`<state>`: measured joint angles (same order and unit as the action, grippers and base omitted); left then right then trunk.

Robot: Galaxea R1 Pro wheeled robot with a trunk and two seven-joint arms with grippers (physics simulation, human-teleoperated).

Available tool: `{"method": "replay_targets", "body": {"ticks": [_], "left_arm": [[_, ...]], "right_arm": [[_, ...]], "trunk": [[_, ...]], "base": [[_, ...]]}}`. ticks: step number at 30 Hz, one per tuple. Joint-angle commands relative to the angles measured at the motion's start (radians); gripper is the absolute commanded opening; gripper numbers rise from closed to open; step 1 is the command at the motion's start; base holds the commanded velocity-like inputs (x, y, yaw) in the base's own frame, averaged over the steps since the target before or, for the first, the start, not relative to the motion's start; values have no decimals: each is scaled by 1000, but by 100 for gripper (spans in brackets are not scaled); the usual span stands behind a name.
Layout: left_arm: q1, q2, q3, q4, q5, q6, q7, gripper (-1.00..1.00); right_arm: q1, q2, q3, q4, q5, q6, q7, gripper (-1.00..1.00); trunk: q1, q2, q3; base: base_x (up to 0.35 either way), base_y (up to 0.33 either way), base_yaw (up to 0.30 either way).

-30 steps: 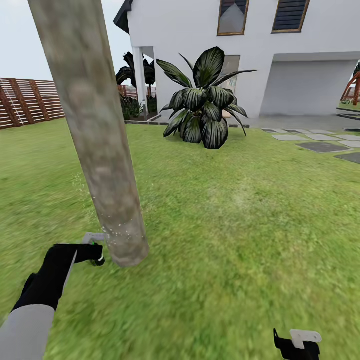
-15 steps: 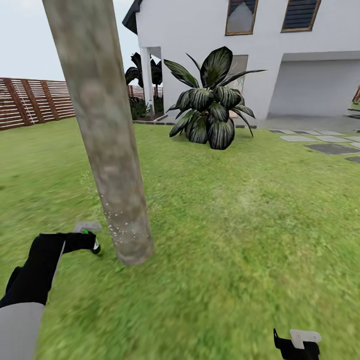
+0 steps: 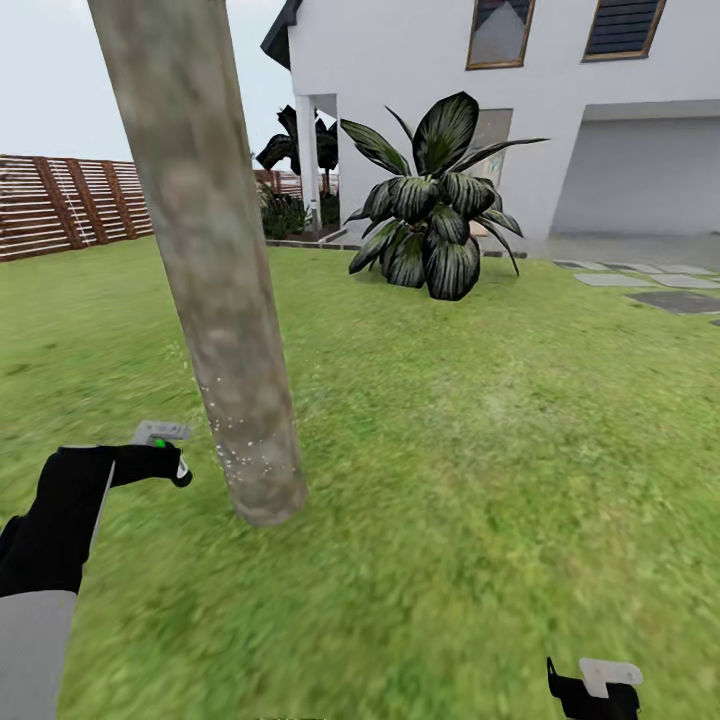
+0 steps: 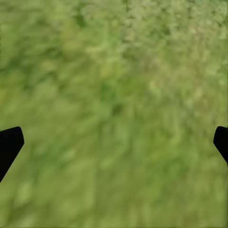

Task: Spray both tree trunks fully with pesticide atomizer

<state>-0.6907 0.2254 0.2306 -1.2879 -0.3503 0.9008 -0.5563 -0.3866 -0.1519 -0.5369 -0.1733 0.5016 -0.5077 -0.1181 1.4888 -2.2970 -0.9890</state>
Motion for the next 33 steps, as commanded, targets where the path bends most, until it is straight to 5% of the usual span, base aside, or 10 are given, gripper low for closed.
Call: {"method": "replay_targets", "body": {"ticks": [1,33], "left_arm": [[0,0,1,0,1,1,0,-100],[0,2,3,-1,-2,24,1,-100]], "right_arm": [[0,0,0,0,0,0,0,100],[0,-8,0,0,0,0,0,100]], "trunk": [[0,0,0],[0,0,0]], "base": [[0,-271,274],[45,-271,32]]}}
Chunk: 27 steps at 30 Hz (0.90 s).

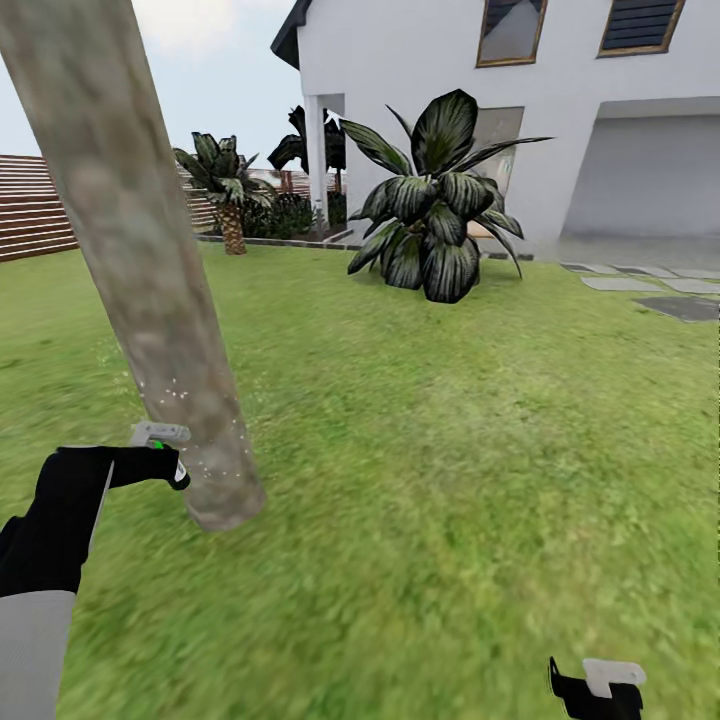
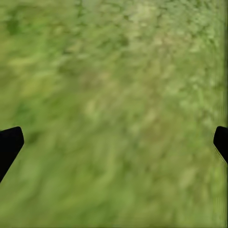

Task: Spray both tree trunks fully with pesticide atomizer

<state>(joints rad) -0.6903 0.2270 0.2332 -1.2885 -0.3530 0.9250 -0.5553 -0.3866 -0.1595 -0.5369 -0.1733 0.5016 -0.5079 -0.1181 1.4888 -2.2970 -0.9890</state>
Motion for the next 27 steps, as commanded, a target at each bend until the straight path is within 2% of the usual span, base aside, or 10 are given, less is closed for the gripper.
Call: {"method": "replay_targets", "body": {"ticks": [1,7,17,23,27], "left_arm": [[0,0,-1,0,0,0,0,-100],[0,0,1,1,0,0,0,-100],[1,5,3,17,-1,-2,3,-100],[4,8,6,157,-6,-12,10,-100],[5,7,6,173,-3,-14,9,-100]], "right_arm": [[0,0,0,0,0,0,0,100],[0,0,0,0,0,0,0,100],[0,2,0,0,0,0,0,100],[0,2,0,0,0,0,1,100],[0,2,0,0,0,0,1,100]], "trunk": [[0,0,0],[0,0,0],[0,0,0],[0,0,0],[0,0,0]], "base": [[0,-271,0],[0,-271,22],[0,-271,262],[115,-246,124],[222,-201,4]]}}
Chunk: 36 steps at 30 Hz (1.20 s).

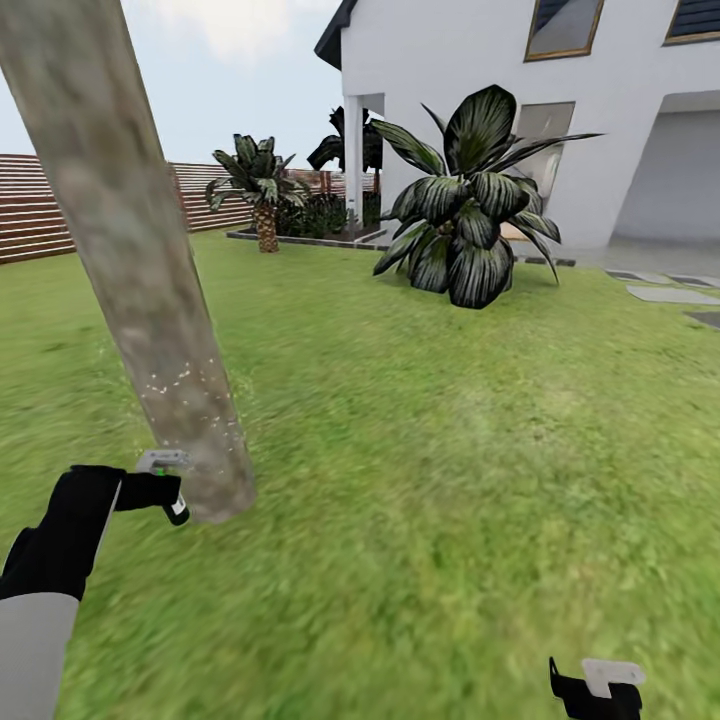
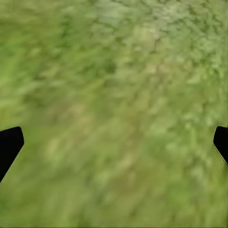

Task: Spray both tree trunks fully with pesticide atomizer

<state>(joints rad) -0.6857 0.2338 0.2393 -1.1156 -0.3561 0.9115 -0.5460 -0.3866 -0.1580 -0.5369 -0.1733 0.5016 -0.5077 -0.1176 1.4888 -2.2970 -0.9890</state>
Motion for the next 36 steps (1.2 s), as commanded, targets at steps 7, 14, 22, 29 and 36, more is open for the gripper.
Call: {"method": "replay_targets", "body": {"ticks": [7,14,22,29,36], "left_arm": [[0,1,30,2,-3,-1,4,-100],[16,6,78,22,-5,-13,9,-100],[19,-2,74,29,-8,-19,61,-100],[37,1,78,55,-8,-19,67,-100],[38,8,84,119,-9,-20,101,-100]], "right_arm": [[0,0,0,0,0,0,-1,100],[0,0,0,0,0,0,-1,100],[0,0,0,0,0,0,1,100],[0,0,0,2,2,0,1,100],[0,0,0,0,0,0,0,100]], "trunk": [[0,0,0],[0,0,0],[0,0,0],[0,0,0],[0,0,0]], "base": [[73,-250,94],[3,-270,271],[204,-199,72],[227,-187,0],[49,-262,8]]}}
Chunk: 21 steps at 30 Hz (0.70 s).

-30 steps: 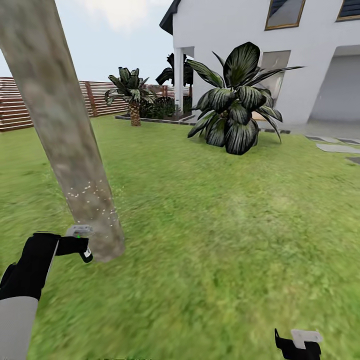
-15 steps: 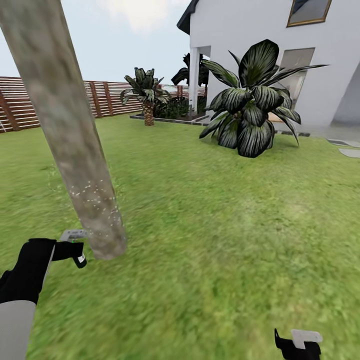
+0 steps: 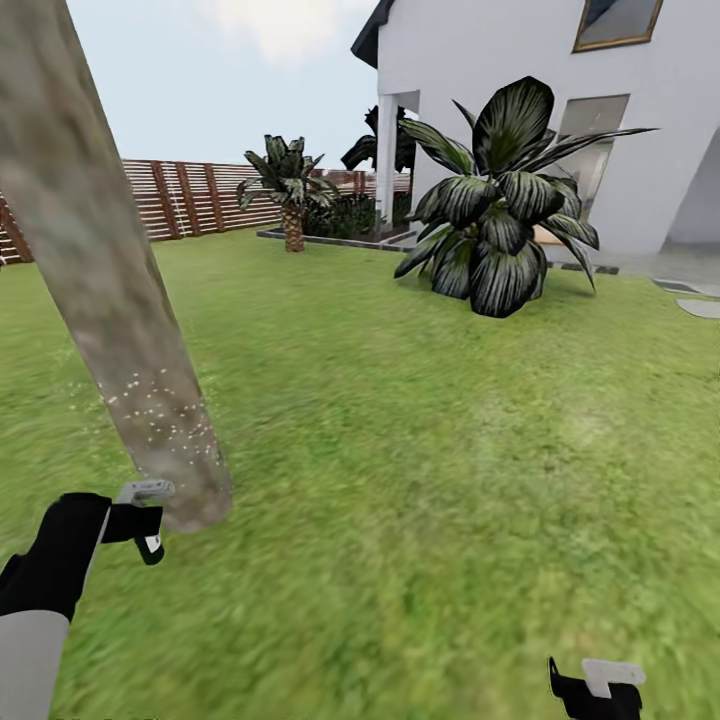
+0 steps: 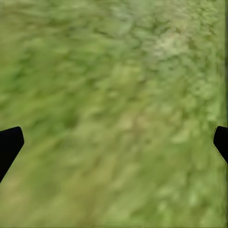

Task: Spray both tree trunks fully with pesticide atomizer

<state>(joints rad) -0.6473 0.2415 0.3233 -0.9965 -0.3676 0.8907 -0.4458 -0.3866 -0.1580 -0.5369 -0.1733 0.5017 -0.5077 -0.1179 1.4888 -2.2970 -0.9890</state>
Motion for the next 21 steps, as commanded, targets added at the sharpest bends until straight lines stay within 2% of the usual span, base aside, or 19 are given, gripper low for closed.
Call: {"method": "replay_targets", "body": {"ticks": [1,6,9,12,21], "left_arm": [[0,-1,-1,0,3,1,22,-100],[0,-3,-1,48,5,-4,61,-100],[0,-6,-2,76,4,-70,63,-100],[0,-7,-2,81,5,-87,63,-100],[0,-5,0,83,5,-92,64,-100]], "right_arm": [[0,0,0,0,0,0,0,100],[0,0,0,0,0,0,0,100],[0,0,0,0,0,0,0,100],[0,0,0,0,0,0,0,100],[0,1,0,0,0,0,0,100]], "trunk": [[0,0,0],[0,0,0],[0,0,0],[0,0,0],[0,0,0]], "base": [[2,-271,158],[0,-115,250],[0,-4,241],[69,0,52],[271,-133,2]]}}
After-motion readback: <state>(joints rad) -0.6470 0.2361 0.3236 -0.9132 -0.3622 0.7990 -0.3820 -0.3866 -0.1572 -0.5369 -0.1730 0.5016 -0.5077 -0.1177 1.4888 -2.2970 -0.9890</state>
